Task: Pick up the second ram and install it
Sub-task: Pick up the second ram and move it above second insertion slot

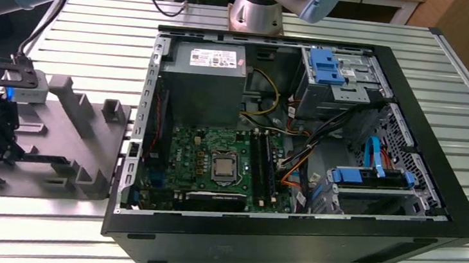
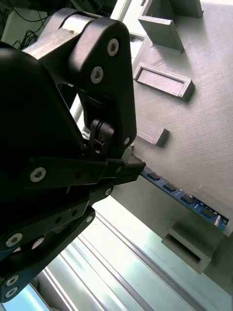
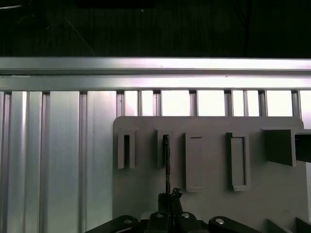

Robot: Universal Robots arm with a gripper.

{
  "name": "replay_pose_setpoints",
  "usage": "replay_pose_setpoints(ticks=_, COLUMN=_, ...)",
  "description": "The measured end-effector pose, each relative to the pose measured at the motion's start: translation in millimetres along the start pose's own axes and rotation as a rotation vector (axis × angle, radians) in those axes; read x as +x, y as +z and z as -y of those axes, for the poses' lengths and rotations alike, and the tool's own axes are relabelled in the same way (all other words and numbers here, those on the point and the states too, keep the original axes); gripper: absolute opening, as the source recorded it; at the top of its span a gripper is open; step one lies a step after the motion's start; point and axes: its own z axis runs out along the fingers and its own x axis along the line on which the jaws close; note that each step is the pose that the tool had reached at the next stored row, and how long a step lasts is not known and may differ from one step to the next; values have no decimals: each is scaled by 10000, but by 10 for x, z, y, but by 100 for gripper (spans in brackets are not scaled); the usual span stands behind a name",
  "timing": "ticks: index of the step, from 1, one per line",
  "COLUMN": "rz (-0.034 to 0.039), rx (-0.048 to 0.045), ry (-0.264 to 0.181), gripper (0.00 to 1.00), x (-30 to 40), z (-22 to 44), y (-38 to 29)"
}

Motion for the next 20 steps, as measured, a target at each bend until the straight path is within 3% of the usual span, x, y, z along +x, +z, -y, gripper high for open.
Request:
replay_pose_setpoints(ticks=13, rz=0, rx=0, ry=0, gripper=12, x=0, z=0, y=-8)
replay_pose_setpoints(ticks=20, rz=4, rx=1, ry=0, gripper=12, x=-4, z=-3, y=-54)
